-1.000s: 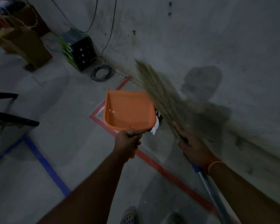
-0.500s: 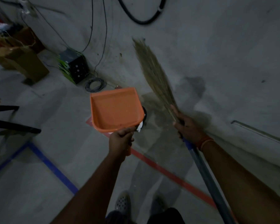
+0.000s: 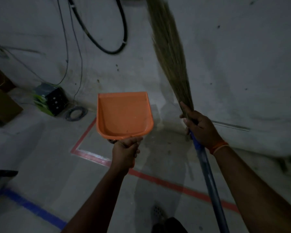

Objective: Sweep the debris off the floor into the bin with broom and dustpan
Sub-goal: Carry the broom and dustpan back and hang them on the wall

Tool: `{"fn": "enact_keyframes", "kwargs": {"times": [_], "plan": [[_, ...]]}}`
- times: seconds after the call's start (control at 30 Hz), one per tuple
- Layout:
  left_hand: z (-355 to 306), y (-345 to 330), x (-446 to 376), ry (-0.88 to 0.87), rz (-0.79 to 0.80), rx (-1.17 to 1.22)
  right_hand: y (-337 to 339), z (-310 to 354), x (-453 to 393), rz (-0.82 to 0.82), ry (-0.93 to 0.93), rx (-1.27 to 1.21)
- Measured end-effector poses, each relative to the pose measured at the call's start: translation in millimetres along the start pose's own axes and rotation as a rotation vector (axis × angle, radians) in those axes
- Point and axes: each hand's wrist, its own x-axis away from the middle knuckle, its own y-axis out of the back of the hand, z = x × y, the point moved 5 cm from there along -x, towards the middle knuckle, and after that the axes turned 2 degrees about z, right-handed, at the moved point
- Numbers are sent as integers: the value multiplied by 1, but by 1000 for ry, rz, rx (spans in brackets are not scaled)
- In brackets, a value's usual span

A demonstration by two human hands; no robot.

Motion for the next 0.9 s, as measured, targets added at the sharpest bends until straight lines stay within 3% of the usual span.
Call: {"fn": "enact_keyframes", "kwargs": {"times": [0.23,0.47,0.63,0.9], "plan": [[-9,-31,88,-156,139,-70,46,40,111,-215,-5,-3],[-15,-116,178,-191,320,-53,122,55,209,-343,-7,28],[-24,-209,223,-262,435,-86,198,47,267,-382,18,53],[-24,-442,330,-330,614,-37,406,-4,397,-543,3,36]]}}
